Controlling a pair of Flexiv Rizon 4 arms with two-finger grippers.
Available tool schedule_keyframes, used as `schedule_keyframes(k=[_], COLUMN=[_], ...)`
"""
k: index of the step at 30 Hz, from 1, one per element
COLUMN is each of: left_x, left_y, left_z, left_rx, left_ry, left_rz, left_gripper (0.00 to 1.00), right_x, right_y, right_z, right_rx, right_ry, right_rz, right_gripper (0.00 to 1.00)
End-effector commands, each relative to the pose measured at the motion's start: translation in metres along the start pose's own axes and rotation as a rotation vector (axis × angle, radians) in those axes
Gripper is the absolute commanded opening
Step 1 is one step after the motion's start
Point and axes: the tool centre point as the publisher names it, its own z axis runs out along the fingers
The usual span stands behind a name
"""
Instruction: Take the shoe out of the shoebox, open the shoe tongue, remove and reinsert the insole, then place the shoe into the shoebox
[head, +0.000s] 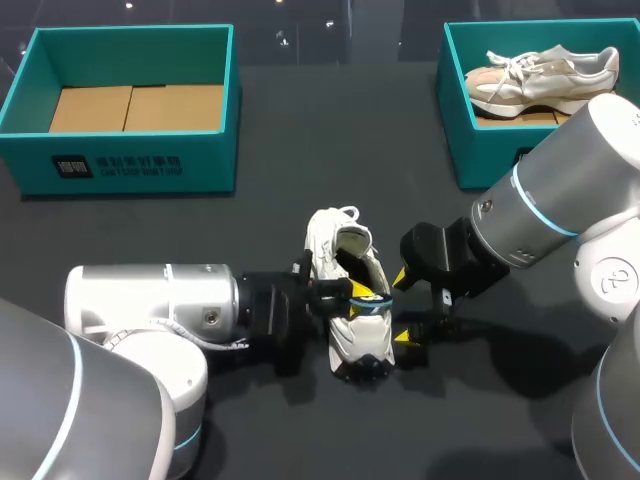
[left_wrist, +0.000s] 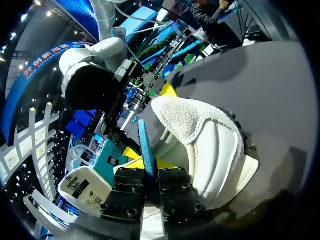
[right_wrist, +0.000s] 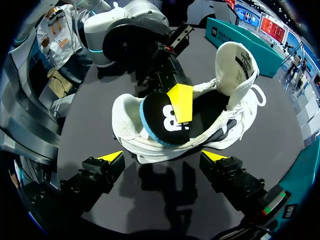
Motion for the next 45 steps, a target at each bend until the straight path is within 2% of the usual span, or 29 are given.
schedule_keyframes(k=[1,6,11,15,22,23,25,26,35,41,45], left_x=[-0.002,-0.009,-0.012,-0.012,-0.007,-0.006,-0.004,-0.002,0.01,0.009,0.005], left_y=[-0.004,-0.019,-0.03,-0.034,-0.039,-0.039,-0.039,-0.039,-0.021,0.001,0.009], left_z=[-0.009,-0.016,-0.021,-0.02,-0.015,-0.014,-0.011,-0.01,-0.002,-0.001,-0.004], left_rx=[0.035,0.075,0.093,0.095,0.091,0.09,0.085,0.083,0.014,-0.055,-0.071], left_ry=[0.01,0.017,0.028,0.045,0.084,0.086,0.092,0.094,0.115,0.105,0.092], left_rz=[-0.027,-0.063,-0.078,-0.081,-0.096,-0.096,-0.092,-0.087,-0.007,0.035,0.02], left_gripper=[0.38,0.39,0.28,0.25,0.31,0.29,0.18,0.0,0.0,0.0,0.0], right_x=[0.001,0.001,0.001,0.001,0.001,0.001,0.001,0.001,0.001,0.001,0.001], right_y=[0.0,0.0,0.0,0.0,0.0,0.0,0.0,0.0,0.0,0.0,0.0], right_z=[0.001,0.001,0.001,0.001,0.001,0.001,0.001,0.001,0.001,0.001,0.001], right_rx=[-0.001,-0.001,-0.001,-0.001,-0.001,-0.001,-0.001,-0.001,-0.001,-0.001,-0.001], right_ry=[-0.002,-0.002,-0.002,-0.002,-0.002,-0.002,-0.002,-0.002,-0.002,-0.002,-0.002], right_rz=[0.0,0.0,0.0,0.0,0.0,0.0,0.0,0.0,0.0,0.0,0.0], right_gripper=[1.0,1.0,1.0,1.0,1.0,1.0,1.0,1.0,1.0,1.0,1.0])
